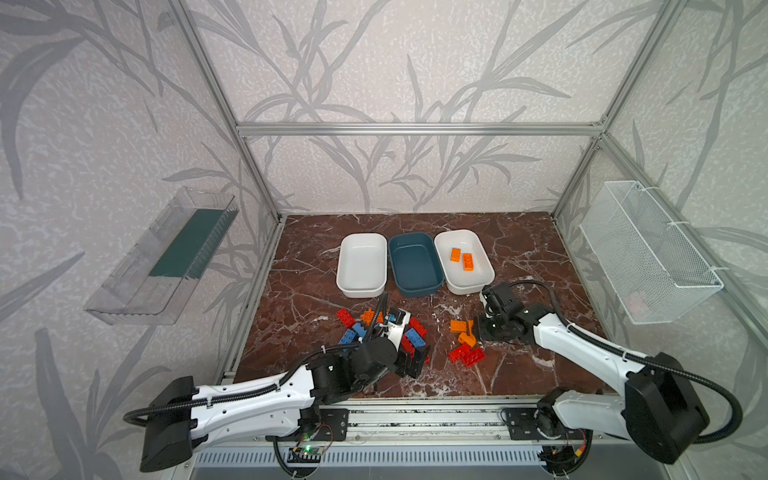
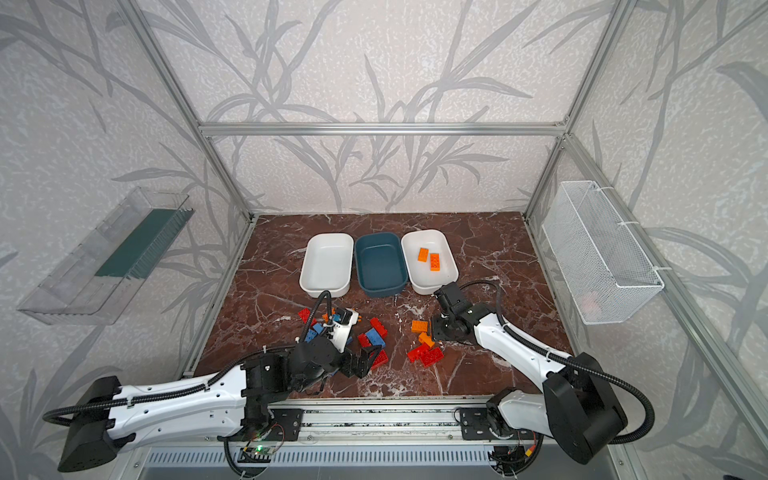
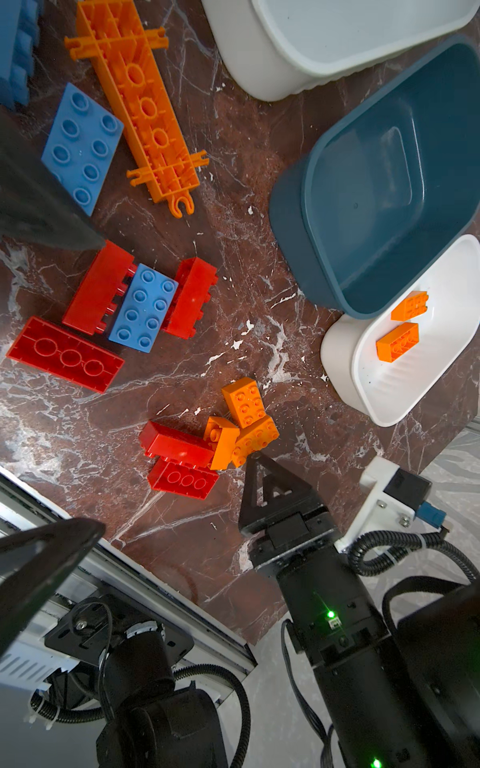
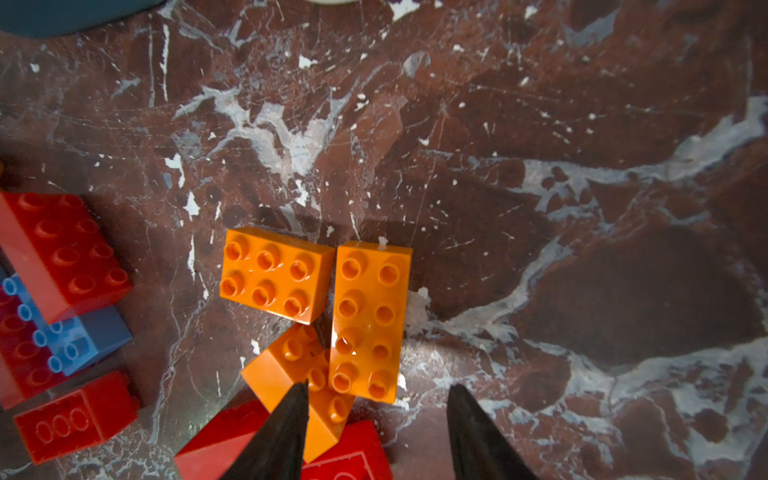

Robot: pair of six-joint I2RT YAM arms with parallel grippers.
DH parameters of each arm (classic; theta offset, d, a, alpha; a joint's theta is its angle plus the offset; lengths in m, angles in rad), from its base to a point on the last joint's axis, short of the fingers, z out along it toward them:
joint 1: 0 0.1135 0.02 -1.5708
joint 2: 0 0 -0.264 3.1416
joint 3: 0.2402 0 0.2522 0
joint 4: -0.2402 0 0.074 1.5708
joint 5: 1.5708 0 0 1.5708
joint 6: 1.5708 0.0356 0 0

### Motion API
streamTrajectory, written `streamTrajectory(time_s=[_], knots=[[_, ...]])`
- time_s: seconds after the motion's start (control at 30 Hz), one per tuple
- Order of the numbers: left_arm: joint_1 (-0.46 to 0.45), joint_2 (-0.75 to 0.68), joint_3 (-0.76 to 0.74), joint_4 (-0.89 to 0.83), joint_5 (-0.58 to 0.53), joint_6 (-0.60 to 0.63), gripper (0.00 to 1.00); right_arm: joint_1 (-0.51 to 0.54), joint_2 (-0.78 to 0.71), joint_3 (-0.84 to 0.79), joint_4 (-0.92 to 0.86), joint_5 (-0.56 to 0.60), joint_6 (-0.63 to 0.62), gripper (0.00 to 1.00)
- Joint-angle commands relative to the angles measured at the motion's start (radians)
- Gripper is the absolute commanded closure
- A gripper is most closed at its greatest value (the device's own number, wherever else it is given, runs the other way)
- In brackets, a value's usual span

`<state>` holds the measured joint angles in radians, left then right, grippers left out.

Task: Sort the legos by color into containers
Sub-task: 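Move the right gripper back down onto the orange bricks, then grasp a third orange brick and carry it to the white tub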

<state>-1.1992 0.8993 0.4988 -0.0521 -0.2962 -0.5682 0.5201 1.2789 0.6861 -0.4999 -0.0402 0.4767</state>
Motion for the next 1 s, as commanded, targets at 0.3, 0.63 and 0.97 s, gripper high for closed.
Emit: streamTrajectory(time_s=[0.3,0.63,0.97], knots=[[-0.007,-0.052,-0.043,-0.026,-0.078,-0.024,0.01,0.014,0.152,0.018,0.068,-0.010,0.000,0.46],[-0.007,-0.045,-0.041,-0.027,-0.103,0.009,0.01,0.014,0.174,0.069,0.018,0.025,-0.017,0.76],[-0.005,-0.011,-0.039,-0.003,-0.135,0.041,0.01,0.013,0.024,0.214,-0.111,0.038,-0.068,0.80]])
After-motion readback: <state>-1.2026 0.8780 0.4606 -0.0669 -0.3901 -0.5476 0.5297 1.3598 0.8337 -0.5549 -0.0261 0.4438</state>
